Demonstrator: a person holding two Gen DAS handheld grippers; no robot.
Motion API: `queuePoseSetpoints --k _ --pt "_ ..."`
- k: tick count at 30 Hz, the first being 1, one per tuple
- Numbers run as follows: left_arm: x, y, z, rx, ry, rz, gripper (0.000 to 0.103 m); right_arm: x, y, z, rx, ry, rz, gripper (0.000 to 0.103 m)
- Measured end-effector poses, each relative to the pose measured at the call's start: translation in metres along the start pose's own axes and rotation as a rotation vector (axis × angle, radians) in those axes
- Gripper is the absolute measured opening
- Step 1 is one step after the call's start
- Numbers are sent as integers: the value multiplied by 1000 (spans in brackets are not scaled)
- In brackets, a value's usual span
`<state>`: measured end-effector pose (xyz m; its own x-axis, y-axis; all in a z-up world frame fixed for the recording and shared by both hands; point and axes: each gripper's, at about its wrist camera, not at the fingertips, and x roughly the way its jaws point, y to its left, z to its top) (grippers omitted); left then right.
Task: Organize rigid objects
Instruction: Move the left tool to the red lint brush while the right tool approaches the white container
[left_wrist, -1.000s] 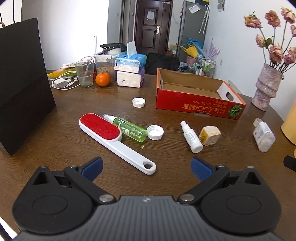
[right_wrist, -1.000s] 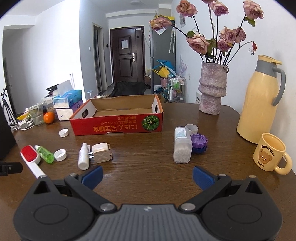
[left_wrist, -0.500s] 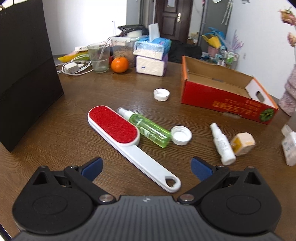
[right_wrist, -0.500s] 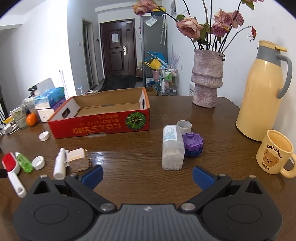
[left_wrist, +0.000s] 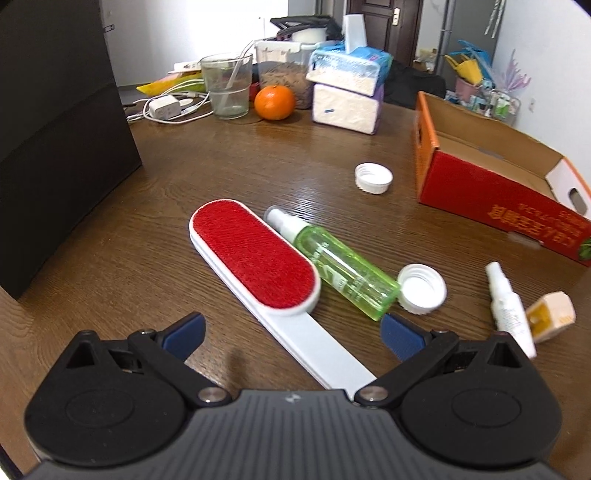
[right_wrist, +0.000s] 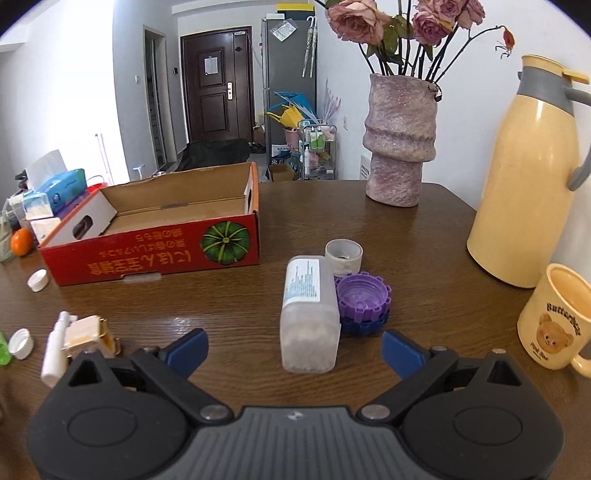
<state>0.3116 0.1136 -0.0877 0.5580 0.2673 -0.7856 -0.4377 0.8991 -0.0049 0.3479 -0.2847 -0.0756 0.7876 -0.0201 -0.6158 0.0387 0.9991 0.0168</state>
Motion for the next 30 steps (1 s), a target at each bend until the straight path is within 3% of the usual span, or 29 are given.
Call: queuePoseSetpoints --k 22,26,30 --pt "47 8 11 -115 35 123 103 55 -6 16 -42 -78 -33 86" --pt "52 7 11 -130 17 136 103 58 -3 15 -50 -87 -34 62" --pt "53 7 11 -130 -2 141 103 60 0 13 -57 -83 -44 46"
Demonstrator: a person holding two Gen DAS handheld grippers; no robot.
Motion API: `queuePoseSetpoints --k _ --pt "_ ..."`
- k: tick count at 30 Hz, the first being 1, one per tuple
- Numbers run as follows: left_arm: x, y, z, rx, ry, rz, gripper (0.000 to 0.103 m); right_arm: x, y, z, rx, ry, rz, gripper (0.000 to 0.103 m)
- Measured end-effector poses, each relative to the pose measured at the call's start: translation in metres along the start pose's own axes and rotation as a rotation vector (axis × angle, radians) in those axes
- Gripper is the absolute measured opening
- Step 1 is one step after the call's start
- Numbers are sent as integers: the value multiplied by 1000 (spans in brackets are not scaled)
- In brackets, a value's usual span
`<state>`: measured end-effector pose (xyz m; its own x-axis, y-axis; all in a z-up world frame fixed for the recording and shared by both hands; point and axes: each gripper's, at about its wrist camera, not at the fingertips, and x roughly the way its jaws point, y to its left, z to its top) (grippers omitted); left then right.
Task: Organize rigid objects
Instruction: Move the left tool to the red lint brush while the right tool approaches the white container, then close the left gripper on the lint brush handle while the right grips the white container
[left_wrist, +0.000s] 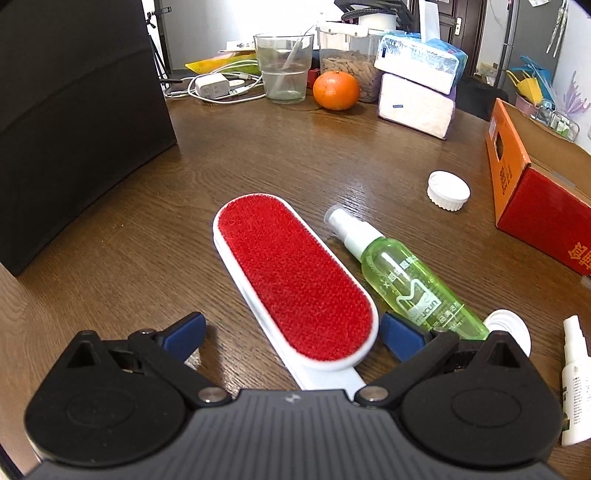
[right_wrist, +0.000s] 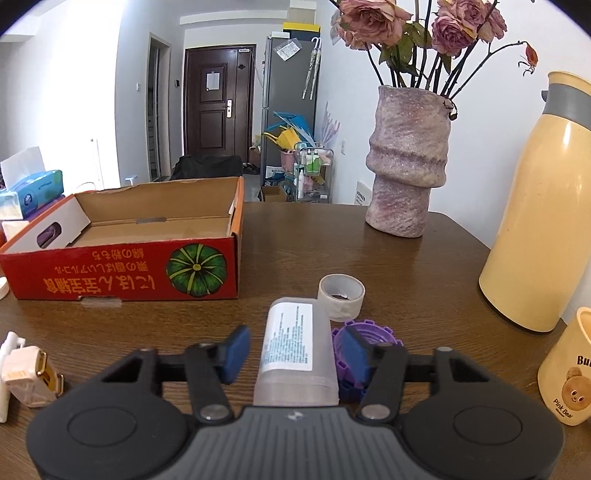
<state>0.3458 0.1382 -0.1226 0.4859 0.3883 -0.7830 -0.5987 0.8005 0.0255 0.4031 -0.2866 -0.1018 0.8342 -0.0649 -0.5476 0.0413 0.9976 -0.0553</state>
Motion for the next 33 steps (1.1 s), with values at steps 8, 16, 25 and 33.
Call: queuePoseSetpoints --k 8,16,25,33 --pt "-3 4 -1 4 -36 -31 84 -6 4 -7 -8 -15 -1 40" --pt "-10 11 -5 15 -67 -73 62 -20 2 -10 44 -47 19 40" --pt "-15 22 -11 14 -87 -110 59 -29 4 -16 70 -53 29 40" --pt "-20 22 -17 37 -98 -133 59 -39 8 -21 83 -61 46 40"
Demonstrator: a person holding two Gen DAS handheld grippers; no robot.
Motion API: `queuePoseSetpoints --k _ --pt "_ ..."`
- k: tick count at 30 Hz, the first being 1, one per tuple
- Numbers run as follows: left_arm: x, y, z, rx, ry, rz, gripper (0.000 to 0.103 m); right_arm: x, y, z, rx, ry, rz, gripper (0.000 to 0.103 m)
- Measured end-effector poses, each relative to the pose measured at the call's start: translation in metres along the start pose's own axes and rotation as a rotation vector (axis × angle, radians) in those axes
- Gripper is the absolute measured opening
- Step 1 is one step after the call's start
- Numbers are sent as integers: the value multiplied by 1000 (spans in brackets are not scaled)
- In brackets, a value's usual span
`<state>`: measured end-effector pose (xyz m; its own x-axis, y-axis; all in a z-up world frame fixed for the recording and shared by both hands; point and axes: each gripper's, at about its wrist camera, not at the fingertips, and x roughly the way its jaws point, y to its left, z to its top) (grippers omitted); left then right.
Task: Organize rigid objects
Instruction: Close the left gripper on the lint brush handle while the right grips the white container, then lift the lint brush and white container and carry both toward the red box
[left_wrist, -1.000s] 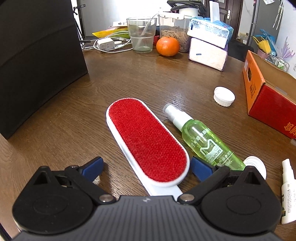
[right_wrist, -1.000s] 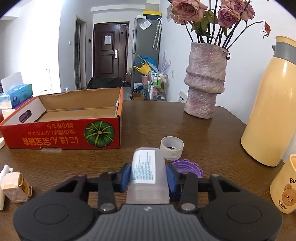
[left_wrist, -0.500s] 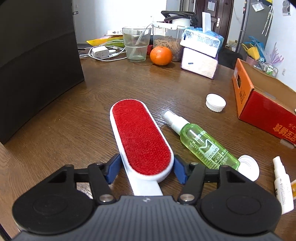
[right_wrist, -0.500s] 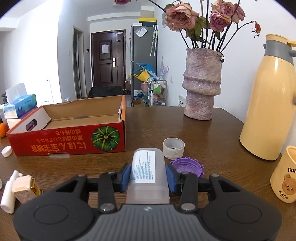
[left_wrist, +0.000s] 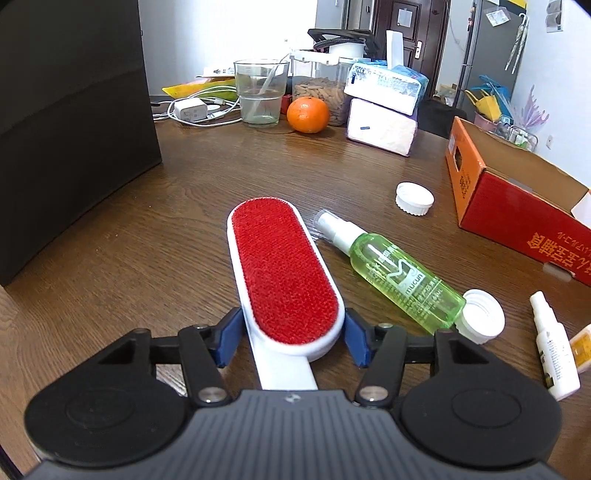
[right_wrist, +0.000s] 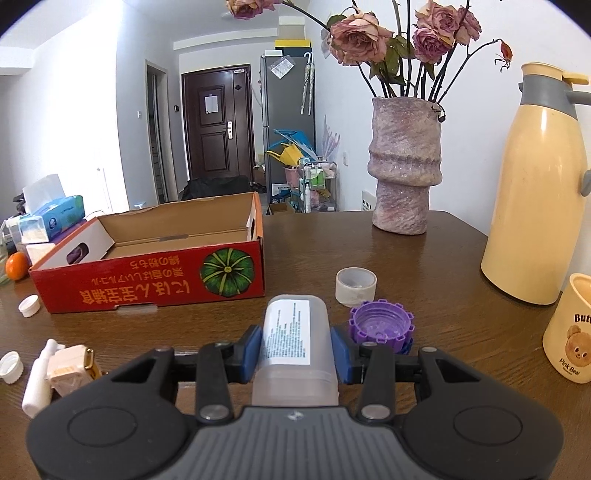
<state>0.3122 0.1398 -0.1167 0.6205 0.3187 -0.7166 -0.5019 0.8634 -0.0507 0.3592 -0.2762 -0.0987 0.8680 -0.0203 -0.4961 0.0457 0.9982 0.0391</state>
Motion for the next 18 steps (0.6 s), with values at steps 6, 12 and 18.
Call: queuePoseSetpoints --k 6,12,18 --pt "-6 4 -6 -6 -4 -17 59 -7 2 -4 9 -2 9 40" --pt "-13 6 -8 -4 -15 -9 59 -14 7 -7 10 -6 23 40" --pt "-24 3 -10 19 -50 -39 58 -22 13 -10 10 -12 41 40"
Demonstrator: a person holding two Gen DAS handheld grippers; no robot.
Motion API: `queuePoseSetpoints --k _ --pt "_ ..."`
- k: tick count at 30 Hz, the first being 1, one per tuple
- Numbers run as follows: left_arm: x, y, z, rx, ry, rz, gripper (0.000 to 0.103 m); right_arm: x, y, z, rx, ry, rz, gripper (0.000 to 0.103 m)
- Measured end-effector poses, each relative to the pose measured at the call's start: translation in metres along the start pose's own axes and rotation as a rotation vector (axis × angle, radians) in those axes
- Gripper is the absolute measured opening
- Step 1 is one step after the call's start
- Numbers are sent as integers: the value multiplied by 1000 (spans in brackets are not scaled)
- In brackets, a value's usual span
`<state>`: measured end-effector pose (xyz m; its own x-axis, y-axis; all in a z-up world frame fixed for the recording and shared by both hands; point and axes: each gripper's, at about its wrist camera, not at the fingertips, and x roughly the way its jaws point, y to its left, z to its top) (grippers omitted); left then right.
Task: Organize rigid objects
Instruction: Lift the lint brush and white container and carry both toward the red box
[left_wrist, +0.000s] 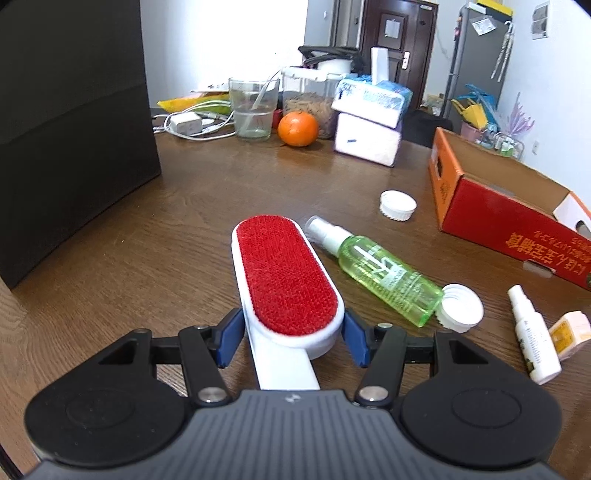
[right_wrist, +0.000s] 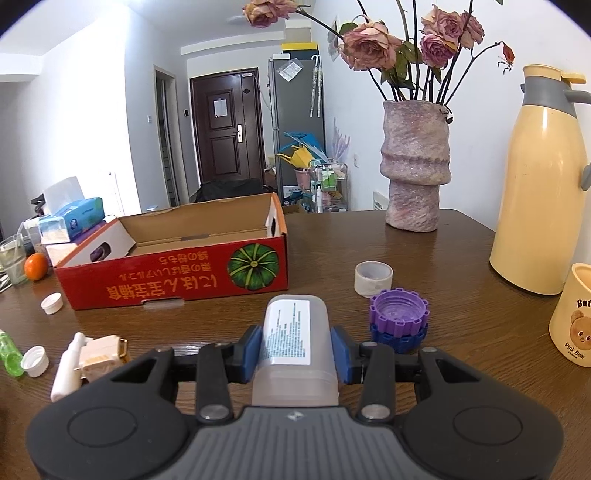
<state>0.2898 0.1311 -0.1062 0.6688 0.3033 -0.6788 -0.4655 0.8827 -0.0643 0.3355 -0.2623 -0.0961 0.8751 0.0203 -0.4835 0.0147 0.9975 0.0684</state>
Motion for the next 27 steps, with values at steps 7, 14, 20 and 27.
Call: queuePoseSetpoints --k 7,14,20,27 --pt "-10 1 -1 8 -19 -25 58 -5 5 -2 3 -5 10 40" --pt "-25 -2 4 32 -51 -49 58 -11 8 2 9 -16 18 40" --pt "-42 -12 15 78 -87 -64 58 -22 12 11 7 -42 46 40" --pt "-58 -28 30 110 -121 -105 58 -28 20 24 2 -61 78 40"
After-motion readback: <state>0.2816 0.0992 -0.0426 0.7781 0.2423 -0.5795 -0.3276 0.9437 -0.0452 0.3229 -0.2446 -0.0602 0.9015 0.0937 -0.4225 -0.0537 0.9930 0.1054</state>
